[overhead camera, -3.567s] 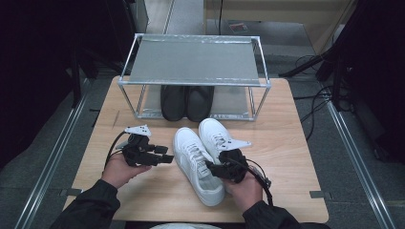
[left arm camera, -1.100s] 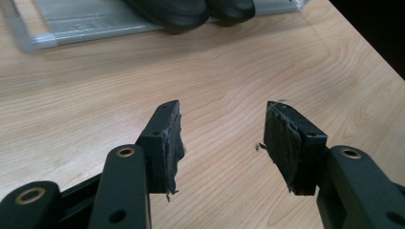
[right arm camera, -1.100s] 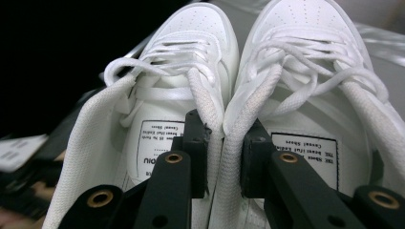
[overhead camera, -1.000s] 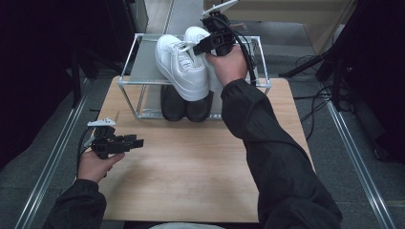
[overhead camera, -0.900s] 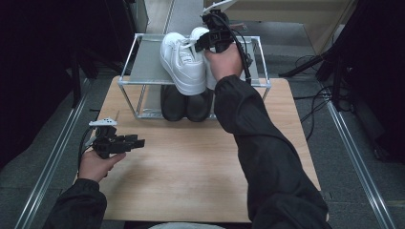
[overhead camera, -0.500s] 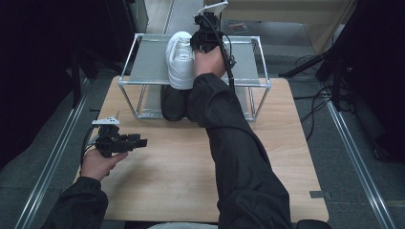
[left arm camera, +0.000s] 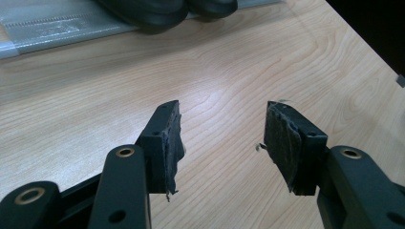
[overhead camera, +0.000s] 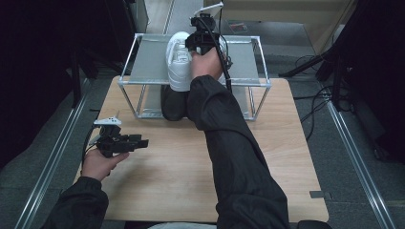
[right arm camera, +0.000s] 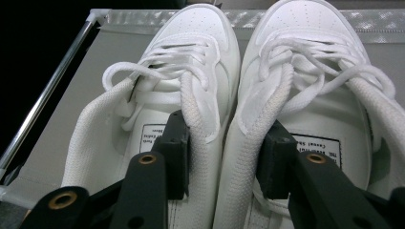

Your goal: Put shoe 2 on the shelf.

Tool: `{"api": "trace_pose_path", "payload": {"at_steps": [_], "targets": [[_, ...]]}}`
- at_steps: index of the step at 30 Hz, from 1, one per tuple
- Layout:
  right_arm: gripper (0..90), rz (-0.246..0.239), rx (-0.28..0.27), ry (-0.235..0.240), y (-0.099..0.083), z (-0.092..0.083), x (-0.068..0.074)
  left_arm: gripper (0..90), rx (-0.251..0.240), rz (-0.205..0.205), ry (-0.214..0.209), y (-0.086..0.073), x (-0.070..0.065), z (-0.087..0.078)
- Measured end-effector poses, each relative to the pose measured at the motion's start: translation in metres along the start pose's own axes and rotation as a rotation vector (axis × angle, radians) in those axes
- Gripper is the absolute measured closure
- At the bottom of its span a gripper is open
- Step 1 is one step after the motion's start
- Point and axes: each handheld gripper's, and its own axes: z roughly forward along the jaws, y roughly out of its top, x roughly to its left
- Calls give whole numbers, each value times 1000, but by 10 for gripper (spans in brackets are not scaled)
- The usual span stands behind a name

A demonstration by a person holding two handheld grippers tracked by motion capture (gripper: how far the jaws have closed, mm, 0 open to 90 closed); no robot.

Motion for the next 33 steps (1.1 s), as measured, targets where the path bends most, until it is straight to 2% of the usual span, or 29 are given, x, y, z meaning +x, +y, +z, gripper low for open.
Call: {"api": "trace_pose_path", "payload": {"at_steps": [6,12,15,18,22,33], "targets": [[510,-20,-24,-6,-2,-4,2,471,4,6,0,0,-1,0],[487,-31,-22,25,-1,-18,-4,468,17,7,-1,1,-1,2],[477,-38,-11,55,-2,-24,-6,468,23,10,5,1,-2,3],[476,-77,-16,74,-4,-30,-7,468,23,9,8,0,-2,3],[456,-111,-11,130,-8,-38,-7,468,26,9,9,0,-1,3],[454,-169,-19,208,-18,-60,-5,467,36,16,10,1,-1,4]]}}
